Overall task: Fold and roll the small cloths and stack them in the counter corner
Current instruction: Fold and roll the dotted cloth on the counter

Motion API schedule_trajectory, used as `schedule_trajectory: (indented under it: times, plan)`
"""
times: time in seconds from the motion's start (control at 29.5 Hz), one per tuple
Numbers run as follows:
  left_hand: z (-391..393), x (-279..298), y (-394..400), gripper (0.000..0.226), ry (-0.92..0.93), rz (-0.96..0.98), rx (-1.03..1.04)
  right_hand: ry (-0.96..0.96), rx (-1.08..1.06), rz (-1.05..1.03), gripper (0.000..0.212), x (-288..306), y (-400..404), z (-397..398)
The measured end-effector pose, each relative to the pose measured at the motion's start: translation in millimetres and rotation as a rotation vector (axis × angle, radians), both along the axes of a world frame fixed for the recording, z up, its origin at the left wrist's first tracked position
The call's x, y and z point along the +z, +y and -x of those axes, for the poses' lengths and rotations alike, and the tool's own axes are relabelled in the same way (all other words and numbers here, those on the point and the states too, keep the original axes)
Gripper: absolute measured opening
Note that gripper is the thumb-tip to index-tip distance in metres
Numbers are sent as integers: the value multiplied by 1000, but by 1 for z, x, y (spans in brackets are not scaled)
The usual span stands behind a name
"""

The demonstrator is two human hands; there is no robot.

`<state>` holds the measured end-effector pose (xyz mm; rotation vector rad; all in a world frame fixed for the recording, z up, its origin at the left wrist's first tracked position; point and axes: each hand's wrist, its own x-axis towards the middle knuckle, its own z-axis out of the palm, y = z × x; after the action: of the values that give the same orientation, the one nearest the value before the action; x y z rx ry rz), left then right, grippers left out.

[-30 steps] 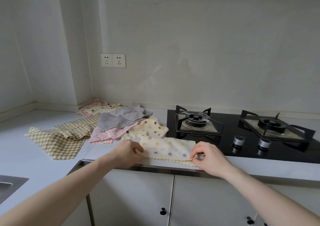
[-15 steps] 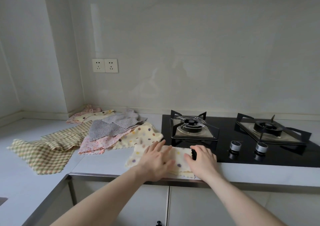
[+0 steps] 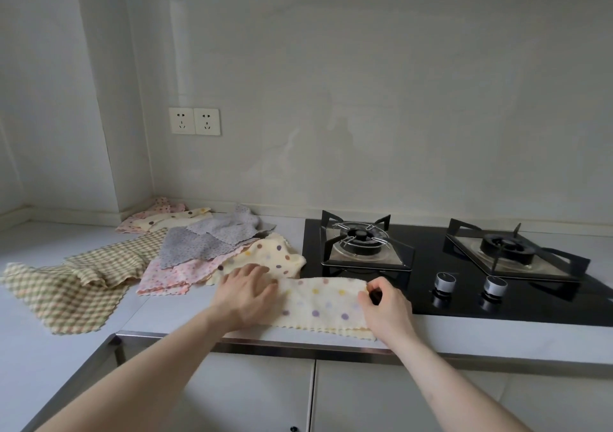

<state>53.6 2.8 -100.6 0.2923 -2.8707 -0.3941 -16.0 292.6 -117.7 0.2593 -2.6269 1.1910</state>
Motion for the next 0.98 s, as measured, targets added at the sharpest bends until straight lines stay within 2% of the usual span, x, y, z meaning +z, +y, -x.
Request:
schedule_trajectory:
  times: [0.07, 0.14, 0.37, 0.71, 0.85, 0.98]
  plan:
    - [-5, -10, -11, 54, 9, -7, 13, 3, -15, 113, 5, 2, 1, 0]
    - [-7, -20, -17, 50, 39, -36, 22, 1, -33, 187, 10, 7, 1, 0]
    - [-2, -24, -21, 56, 42, -39, 1, -72, -94, 210, 19, 25, -3, 0]
    - [-3, -20, -21, 60, 27, -95, -16, -167, 66, 313, 26, 91, -42, -2]
    - [-7, -19, -20, 54, 45, -124, -18, -276, 131, 396, 37, 93, -76, -7]
    - [-7, -20, -21, 44, 81, -143, -22, -355, 224, 412, 38, 84, -109, -13]
